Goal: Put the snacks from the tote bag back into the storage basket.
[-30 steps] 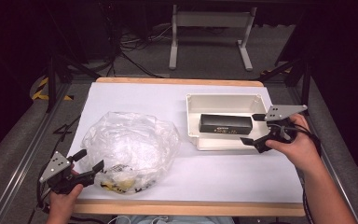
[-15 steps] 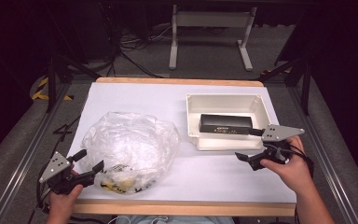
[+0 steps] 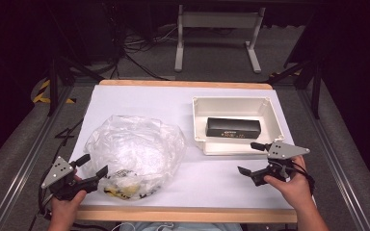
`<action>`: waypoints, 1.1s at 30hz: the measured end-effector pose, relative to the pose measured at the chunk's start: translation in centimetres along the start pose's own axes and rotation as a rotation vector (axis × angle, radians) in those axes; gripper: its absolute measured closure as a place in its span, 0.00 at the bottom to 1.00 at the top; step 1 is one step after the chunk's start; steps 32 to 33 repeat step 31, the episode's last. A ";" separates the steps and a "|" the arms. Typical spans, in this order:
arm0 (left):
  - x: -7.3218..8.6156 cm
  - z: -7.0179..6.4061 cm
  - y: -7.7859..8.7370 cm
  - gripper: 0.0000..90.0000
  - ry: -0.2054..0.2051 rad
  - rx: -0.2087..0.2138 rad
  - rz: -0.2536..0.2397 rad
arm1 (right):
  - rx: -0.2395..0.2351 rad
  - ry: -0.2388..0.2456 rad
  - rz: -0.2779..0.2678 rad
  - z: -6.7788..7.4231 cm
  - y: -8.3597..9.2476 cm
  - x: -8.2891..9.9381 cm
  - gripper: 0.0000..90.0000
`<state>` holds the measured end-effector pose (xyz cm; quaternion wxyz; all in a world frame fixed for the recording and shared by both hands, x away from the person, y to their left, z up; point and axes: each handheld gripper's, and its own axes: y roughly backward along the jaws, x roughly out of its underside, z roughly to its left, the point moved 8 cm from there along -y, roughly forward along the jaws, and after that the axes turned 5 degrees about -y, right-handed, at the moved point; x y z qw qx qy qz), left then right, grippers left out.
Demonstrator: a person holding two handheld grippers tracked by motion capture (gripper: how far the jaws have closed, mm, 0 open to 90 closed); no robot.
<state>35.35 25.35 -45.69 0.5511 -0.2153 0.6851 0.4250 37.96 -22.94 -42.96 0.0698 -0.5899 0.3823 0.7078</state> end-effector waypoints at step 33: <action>0.1 0.3 0.0 0.20 0.000 0.014 0.003 | 0.161 -0.168 0.139 -1.2 -2.9 5.5 0.07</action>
